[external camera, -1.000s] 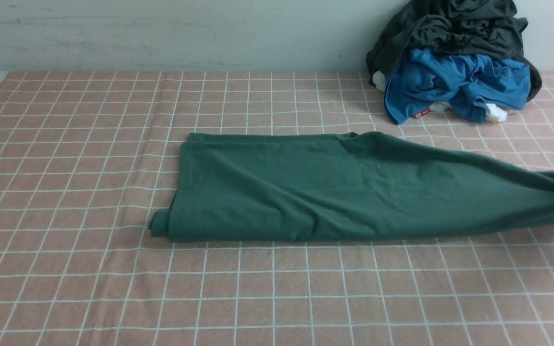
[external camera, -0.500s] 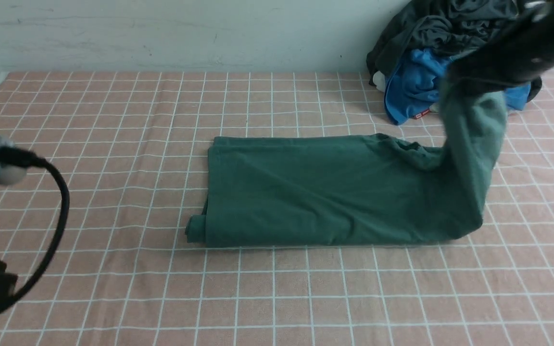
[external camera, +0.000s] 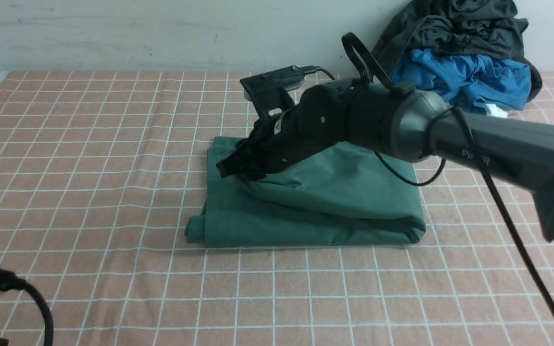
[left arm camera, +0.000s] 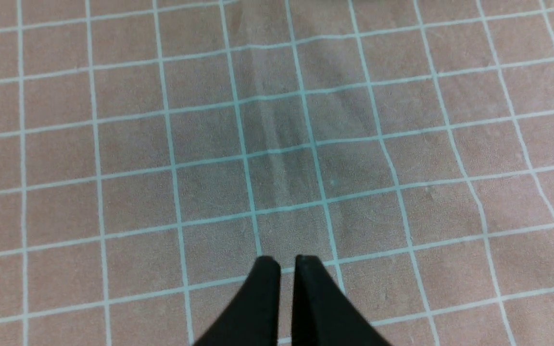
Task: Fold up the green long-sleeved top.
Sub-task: Use the right arm to drag the right edge of the fabric to the left and folds it over the left edge
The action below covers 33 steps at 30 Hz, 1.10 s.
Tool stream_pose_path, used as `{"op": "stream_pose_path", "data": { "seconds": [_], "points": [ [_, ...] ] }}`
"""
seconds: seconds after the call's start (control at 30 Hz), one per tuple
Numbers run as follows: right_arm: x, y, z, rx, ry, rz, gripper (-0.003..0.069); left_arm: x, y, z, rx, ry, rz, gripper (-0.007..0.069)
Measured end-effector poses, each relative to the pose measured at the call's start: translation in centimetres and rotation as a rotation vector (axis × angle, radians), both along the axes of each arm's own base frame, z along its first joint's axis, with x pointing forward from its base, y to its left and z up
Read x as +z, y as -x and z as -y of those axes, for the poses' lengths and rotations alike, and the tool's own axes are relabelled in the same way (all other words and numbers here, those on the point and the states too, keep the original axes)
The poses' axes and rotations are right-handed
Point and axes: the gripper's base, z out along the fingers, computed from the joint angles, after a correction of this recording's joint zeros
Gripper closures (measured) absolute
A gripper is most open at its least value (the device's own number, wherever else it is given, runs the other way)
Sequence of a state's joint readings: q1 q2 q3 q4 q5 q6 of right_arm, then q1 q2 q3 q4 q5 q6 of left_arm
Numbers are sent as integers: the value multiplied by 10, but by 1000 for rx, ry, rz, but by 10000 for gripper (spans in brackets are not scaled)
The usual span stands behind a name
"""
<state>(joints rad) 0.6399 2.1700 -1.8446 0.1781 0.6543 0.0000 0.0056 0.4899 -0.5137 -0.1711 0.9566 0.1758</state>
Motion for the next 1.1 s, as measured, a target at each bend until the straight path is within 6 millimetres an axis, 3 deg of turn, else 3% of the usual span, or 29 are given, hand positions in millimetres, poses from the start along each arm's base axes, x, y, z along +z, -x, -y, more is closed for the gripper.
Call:
{"op": "stream_pose_path", "data": {
  "seconds": [0.13,0.27,0.4,0.6,0.7,0.77,0.83,0.97,1.0,1.03,1.1],
  "points": [
    [26,0,1,21,31,22,280,-2,24,0,-1,-2,162,594],
    [30,2,6,36,108,14,290,4,49,0,-46,-34,351,594],
    [15,0,7,22,148,-29,378,4,67,0,-73,-58,501,594],
    [-35,-4,-16,-53,42,-124,620,3,68,0,-83,-53,549,594],
    [-49,3,-37,-47,-38,-129,660,2,68,0,-104,-48,549,594],
    [-47,13,-53,-29,-101,-117,670,1,68,0,-126,-44,549,594],
    [-40,16,-56,-22,-116,-106,670,2,68,0,-130,-45,552,594],
    [30,29,-38,32,-45,32,673,2,67,-1,-130,-66,560,594],
    [40,31,-35,35,-38,43,673,2,67,-2,-131,-66,563,594],
    [73,41,-18,48,43,113,673,3,67,-2,-134,-65,571,594],
    [121,58,8,39,127,195,673,4,66,-2,-138,-61,589,594]
  ]
}}
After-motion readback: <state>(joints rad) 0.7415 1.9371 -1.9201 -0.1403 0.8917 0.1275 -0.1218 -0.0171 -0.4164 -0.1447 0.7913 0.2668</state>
